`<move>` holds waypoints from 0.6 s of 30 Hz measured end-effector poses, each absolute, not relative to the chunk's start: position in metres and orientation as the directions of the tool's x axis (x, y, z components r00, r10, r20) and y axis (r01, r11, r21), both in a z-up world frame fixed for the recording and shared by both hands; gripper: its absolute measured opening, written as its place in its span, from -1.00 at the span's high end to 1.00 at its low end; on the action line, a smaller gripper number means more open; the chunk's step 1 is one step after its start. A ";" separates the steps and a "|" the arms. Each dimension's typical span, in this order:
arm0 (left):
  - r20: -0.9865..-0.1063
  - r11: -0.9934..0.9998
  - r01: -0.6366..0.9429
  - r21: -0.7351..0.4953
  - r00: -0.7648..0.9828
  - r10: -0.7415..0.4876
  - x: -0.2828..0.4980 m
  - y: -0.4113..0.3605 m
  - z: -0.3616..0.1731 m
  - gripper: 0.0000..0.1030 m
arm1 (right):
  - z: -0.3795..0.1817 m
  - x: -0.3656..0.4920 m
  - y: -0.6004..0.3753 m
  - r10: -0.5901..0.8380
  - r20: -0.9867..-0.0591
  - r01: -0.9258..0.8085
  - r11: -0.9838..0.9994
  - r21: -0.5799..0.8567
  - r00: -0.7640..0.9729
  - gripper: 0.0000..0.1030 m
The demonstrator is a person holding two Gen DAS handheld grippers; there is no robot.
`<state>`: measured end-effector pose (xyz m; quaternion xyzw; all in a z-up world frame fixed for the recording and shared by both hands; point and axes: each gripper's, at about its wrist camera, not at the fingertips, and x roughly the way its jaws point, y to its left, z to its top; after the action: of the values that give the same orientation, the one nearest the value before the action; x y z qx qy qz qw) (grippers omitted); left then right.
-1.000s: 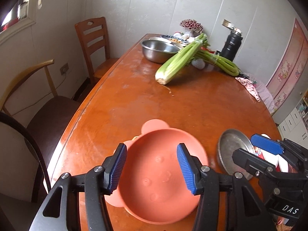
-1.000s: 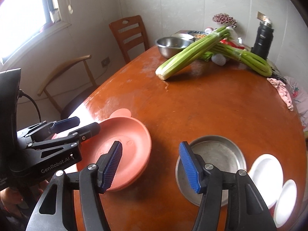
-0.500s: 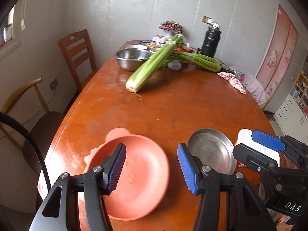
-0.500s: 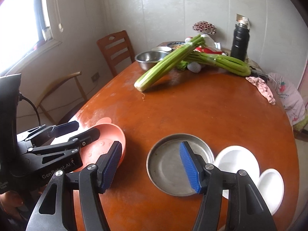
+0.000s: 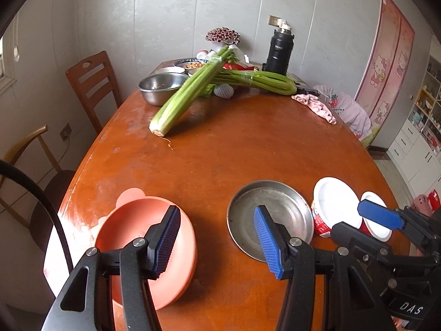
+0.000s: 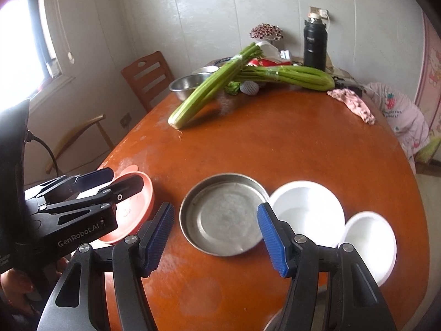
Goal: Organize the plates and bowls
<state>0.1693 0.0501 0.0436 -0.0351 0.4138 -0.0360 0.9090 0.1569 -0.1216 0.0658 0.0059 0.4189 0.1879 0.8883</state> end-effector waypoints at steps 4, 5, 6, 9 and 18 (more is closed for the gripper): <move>-0.755 0.996 0.048 -0.081 0.649 -0.092 0.171 0.041 0.042 -0.07 | 0.057 0.153 -0.130 0.342 -0.754 -0.318 0.930 0.185 0.561 -0.26; -0.755 0.996 0.050 -0.078 0.649 -0.092 0.171 0.039 0.041 -0.07 | 0.054 0.151 -0.132 0.339 -0.758 -0.311 0.932 0.189 0.558 -0.26; -0.756 0.996 0.052 -0.074 0.648 -0.090 0.172 0.037 0.040 -0.07 | 0.051 0.150 -0.133 0.344 -0.759 -0.310 0.930 0.196 0.553 -0.26; -0.762 0.995 0.062 -0.073 0.640 -0.096 0.173 0.031 0.037 -0.07 | 0.043 0.146 -0.137 0.344 -0.772 -0.296 0.932 0.210 0.534 -0.26; -0.784 0.994 0.097 -0.055 0.612 -0.103 0.176 0.016 0.022 -0.07 | 0.023 0.138 -0.138 0.359 -0.802 -0.278 0.928 0.250 0.477 -0.26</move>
<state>0.1758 0.0162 0.0223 -0.0034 0.4370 -0.0556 0.8977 0.1380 -0.1381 0.0231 0.0425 0.4764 0.1854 0.8584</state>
